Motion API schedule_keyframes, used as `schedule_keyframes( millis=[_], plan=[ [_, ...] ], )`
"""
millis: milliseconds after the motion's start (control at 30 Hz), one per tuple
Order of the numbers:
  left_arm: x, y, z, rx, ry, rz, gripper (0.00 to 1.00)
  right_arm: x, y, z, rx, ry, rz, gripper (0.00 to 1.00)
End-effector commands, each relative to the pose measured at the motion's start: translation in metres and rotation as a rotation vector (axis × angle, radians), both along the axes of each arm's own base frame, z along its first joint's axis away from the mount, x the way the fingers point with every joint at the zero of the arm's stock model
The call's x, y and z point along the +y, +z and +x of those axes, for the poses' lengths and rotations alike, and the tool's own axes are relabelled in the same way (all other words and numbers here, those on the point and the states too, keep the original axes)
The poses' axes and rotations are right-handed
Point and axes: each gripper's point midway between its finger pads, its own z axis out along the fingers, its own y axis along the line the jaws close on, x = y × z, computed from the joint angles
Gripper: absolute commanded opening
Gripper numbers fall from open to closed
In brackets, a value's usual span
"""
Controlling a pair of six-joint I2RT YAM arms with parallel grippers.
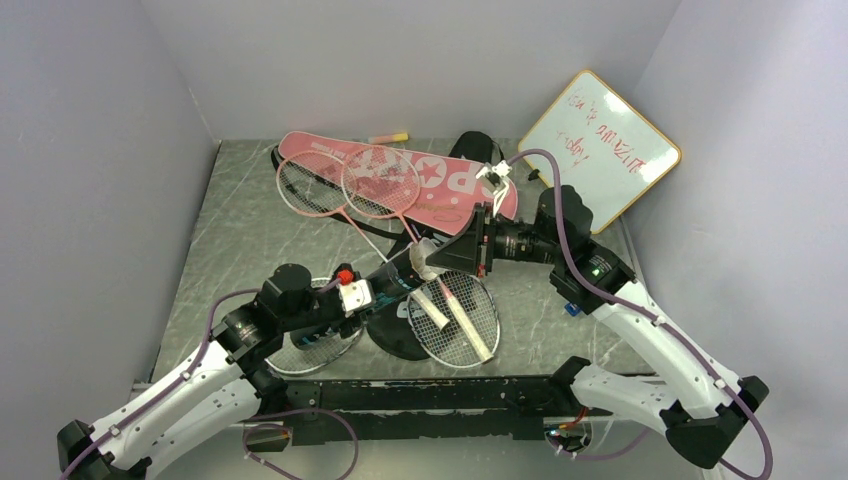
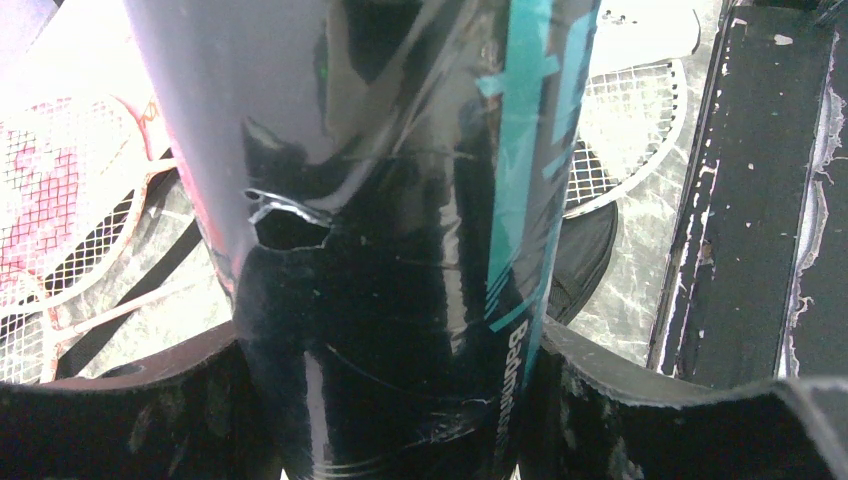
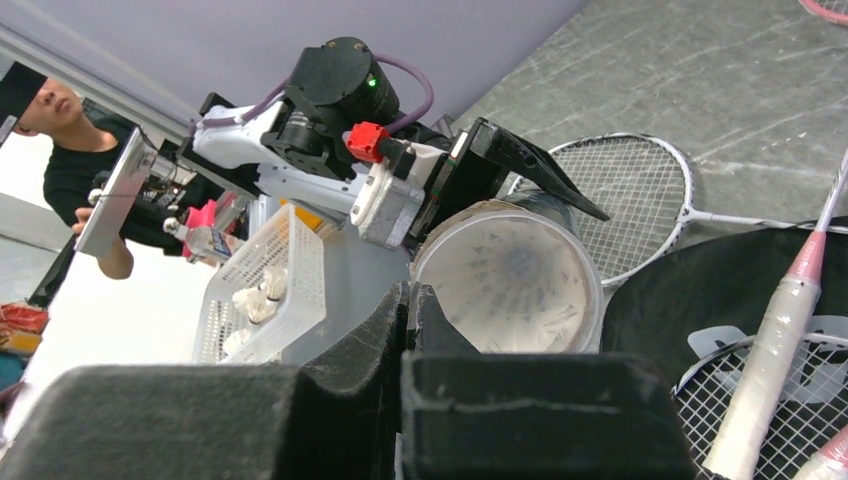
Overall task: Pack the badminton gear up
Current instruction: Close the lid on the shuttle tube.
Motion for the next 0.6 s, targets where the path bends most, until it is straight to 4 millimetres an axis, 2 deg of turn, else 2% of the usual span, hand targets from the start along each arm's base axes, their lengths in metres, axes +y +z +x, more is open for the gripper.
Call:
schedule_keyframes(
  millis=[0, 200, 567],
  plan=[
    [-0.007, 0.022, 0.003, -0.059, -0.022, -0.060, 0.36, -0.003, 0.033, -0.011, -0.071, 0.027, 0.063, 0.00],
    [-0.007, 0.023, 0.003, -0.061, -0.024, -0.061, 0.36, -0.002, 0.031, -0.011, -0.067, 0.027, 0.061, 0.00],
    [-0.007, 0.023, 0.003, -0.062, -0.024, -0.063, 0.36, 0.001, 0.013, -0.005, -0.040, 0.017, 0.037, 0.00]
  ],
)
